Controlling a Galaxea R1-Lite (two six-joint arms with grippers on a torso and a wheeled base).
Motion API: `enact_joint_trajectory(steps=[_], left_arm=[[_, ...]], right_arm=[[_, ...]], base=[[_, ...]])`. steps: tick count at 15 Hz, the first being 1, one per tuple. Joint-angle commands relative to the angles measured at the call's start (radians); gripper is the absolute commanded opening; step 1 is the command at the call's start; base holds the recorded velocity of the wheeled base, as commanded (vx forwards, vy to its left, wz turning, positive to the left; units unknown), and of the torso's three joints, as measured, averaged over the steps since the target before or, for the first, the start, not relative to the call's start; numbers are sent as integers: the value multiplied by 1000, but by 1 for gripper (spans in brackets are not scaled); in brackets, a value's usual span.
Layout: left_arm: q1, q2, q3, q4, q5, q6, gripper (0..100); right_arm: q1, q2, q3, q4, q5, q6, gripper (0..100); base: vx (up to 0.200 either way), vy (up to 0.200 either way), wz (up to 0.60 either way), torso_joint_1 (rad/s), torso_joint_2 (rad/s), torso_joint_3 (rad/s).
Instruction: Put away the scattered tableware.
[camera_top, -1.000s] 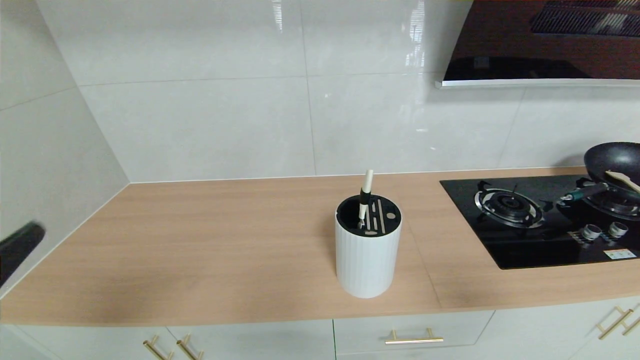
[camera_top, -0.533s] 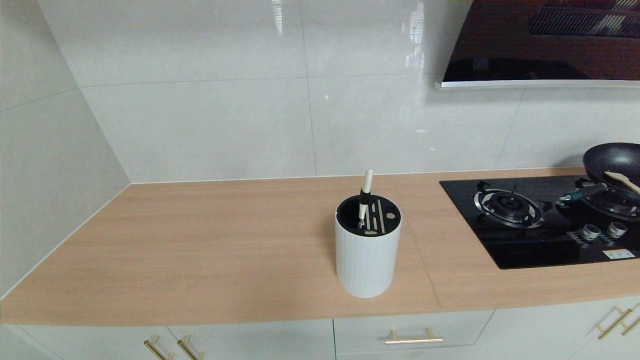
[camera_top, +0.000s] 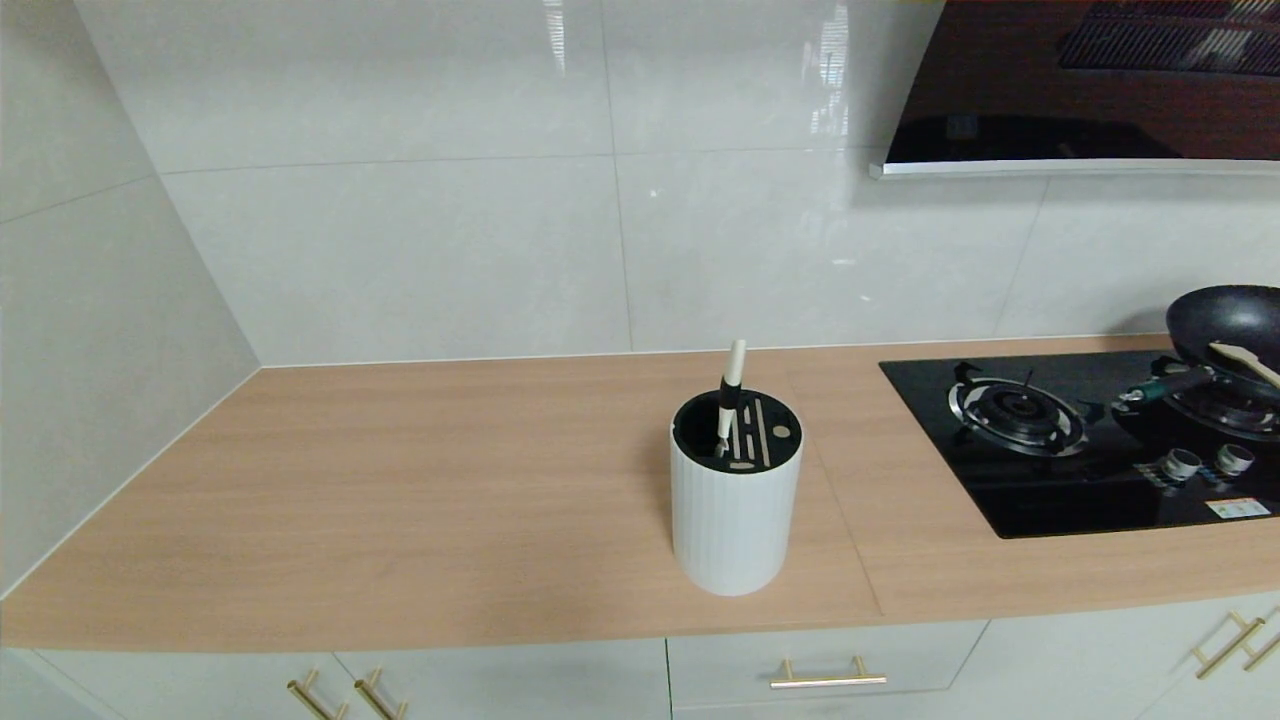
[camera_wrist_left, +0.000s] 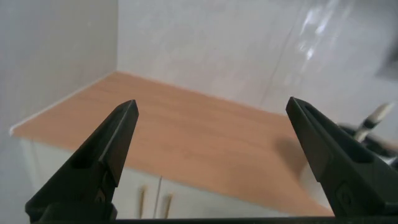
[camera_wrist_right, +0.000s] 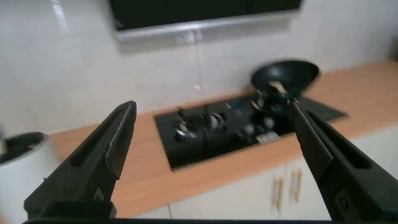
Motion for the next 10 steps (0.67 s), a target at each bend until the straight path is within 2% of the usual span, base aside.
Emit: enact_joint_trajectory(steps=[1, 2, 3, 4, 6, 7, 10], left_arm=[[1, -5, 208, -139, -60, 63, 100], [1, -5, 275, -186, -66, 132, 100], [1, -5, 272, -153, -69, 129, 100], [1, -5, 274, -162, -77, 129, 100], [1, -5, 274, -127, -174, 173, 100], [1, -3, 274, -128, -174, 175, 100], [1, -3, 274, -128, -174, 153, 100]], right_arm=[[-3, -11, 176, -148, 36, -22, 100], [-3, -11, 259, -246, 55, -67, 100], [-3, -11, 273, -244, 68, -70, 100], [-3, -11, 273, -210, 101, -68, 100], [-3, -11, 273, -89, 194, -71, 100], [-3, -9, 273, -34, 196, -67, 100], [-1, -9, 273, -46, 197, -30, 100]], base=[[0, 0, 0, 0, 0, 0], [0, 0, 0, 0, 0, 0], [0, 0, 0, 0, 0, 0], [0, 0, 0, 0, 0, 0], [0, 0, 0, 0, 0, 0], [0, 0, 0, 0, 0, 0], [0, 0, 0, 0, 0, 0]])
